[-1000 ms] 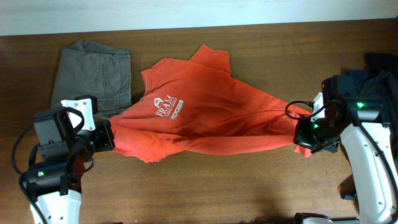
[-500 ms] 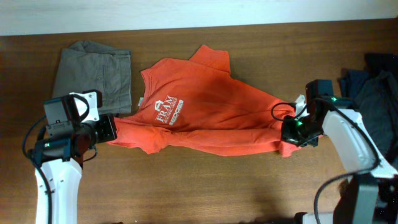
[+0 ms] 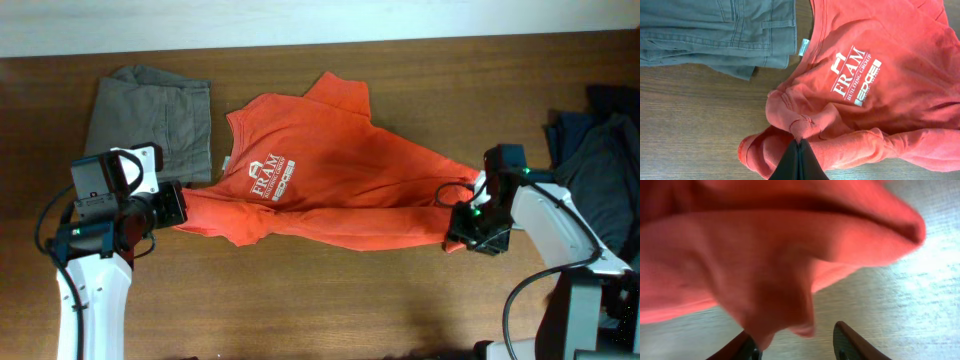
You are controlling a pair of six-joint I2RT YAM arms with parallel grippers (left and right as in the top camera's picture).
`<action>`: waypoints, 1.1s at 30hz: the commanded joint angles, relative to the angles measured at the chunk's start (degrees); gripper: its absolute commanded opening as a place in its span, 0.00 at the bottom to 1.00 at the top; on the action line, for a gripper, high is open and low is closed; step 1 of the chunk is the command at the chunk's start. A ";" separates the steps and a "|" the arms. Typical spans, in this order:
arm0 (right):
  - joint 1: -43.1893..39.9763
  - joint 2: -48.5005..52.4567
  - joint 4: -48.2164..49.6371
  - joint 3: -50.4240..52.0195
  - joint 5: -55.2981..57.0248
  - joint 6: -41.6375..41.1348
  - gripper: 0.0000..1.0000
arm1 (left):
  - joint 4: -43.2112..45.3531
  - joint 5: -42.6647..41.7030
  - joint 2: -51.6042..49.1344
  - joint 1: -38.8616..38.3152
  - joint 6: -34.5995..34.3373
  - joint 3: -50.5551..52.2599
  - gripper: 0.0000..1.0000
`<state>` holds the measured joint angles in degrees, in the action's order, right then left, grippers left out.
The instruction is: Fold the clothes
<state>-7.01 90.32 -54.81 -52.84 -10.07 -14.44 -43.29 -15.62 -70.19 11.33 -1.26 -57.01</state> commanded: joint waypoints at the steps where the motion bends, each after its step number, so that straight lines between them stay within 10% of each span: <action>1: -0.20 0.07 4.00 3.19 3.10 -4.04 0.50 | 0.20 0.35 0.13 0.17 0.85 -1.11 0.00; 4: -0.20 0.07 8.96 5.07 3.28 -4.61 0.48 | 0.20 0.31 0.13 0.17 0.85 -1.11 0.00; 9: -0.20 -0.09 11.26 4.17 3.98 -4.61 0.04 | 0.17 -0.07 0.13 0.17 0.85 -1.11 0.00; 21: -0.20 -10.38 -13.57 -16.17 11.30 -3.32 0.04 | -0.55 -4.92 1.27 0.20 0.90 -3.04 0.00; 33: -0.20 -25.70 -21.49 -40.26 10.69 -3.21 0.04 | -5.03 -12.33 16.20 0.17 2.19 -29.90 0.00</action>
<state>-6.98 68.07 -75.16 -86.30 -0.84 -17.78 -48.25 -24.47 -57.12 11.33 -0.21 -81.06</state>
